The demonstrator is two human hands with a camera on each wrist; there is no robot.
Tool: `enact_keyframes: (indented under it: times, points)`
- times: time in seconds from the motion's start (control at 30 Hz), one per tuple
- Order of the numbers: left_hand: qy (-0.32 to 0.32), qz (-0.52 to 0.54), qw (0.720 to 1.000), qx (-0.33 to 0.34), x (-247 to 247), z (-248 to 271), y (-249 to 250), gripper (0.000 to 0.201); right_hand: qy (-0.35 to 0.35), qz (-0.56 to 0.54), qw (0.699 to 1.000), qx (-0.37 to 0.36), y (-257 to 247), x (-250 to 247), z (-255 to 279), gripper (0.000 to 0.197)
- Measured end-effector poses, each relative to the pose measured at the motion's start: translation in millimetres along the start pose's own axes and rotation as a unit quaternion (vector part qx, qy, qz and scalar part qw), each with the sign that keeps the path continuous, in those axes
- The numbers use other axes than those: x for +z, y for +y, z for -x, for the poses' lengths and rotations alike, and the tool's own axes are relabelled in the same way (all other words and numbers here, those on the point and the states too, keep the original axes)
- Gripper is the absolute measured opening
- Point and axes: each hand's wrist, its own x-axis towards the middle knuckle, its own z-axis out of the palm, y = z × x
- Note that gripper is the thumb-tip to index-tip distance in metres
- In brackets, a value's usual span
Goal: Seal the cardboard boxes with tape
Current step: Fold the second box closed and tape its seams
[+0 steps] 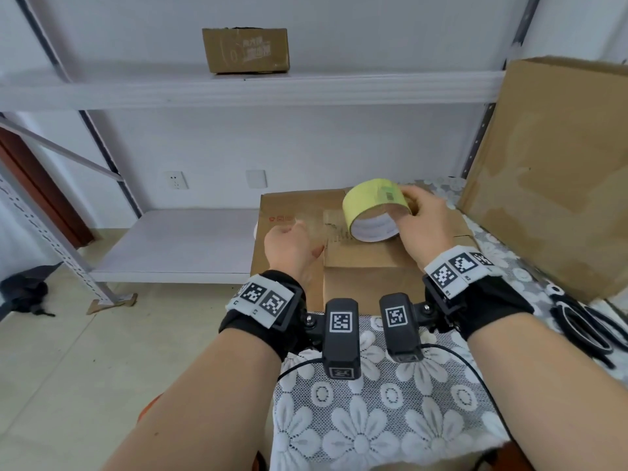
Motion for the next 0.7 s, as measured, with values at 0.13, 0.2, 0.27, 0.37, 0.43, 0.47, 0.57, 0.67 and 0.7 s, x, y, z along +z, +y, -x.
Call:
enact_keyframes:
  times: [0.13, 0.2, 0.27, 0.37, 0.43, 0.47, 0.57, 0.67, 0.7]
  points:
    - [-0.018, -0.017, 1.0, -0.004, -8.6, 1.6, -3.6, 0.026, -0.024, 0.025, 0.999, 0.008, 2.8, 3.6, -0.1, 0.01]
    - [-0.013, -0.038, 0.999, 0.016, -9.2, 4.0, -3.2, 0.037, -0.017, 0.042, 0.999, -0.002, 2.0, 4.7, -0.4, 0.021]
    - [-0.007, -0.031, 0.999, 0.021, -8.5, 4.7, -0.3, 0.036, -0.008, 0.042, 0.999, -0.008, 0.4, 5.1, -0.1, 0.03]
    - [-0.008, -0.021, 1.0, 0.001, -11.0, 1.8, 1.0, 0.029, 0.001, 0.019, 1.0, -0.012, 0.3, 3.8, 0.3, 0.034]
    - [-0.017, -0.019, 1.0, -0.01, -14.6, 1.1, -1.0, 0.027, -0.001, 0.011, 1.0, -0.006, -0.1, 3.2, 0.6, 0.034]
    - [-0.021, -0.02, 0.999, -0.015, -16.0, 1.0, -2.6, 0.025, -0.002, 0.005, 1.0, 0.003, -0.4, 3.0, 1.1, 0.032]
    - [-0.025, -0.022, 0.999, -0.019, -18.4, 0.9, -5.3, 0.021, 0.003, -0.007, 1.0, 0.014, -0.6, 4.1, 2.4, 0.024]
    - [-0.029, -0.028, 0.999, -0.022, -19.8, -0.8, -7.8, 0.024, 0.007, 0.014, 1.0, 0.01, 0.5, 5.9, 2.3, 0.013]
    - [-0.031, -0.032, 0.999, -0.023, -20.4, -1.9, -9.3, 0.025, 0.007, 0.021, 1.0, 0.008, 1.0, 6.2, 1.7, 0.01]
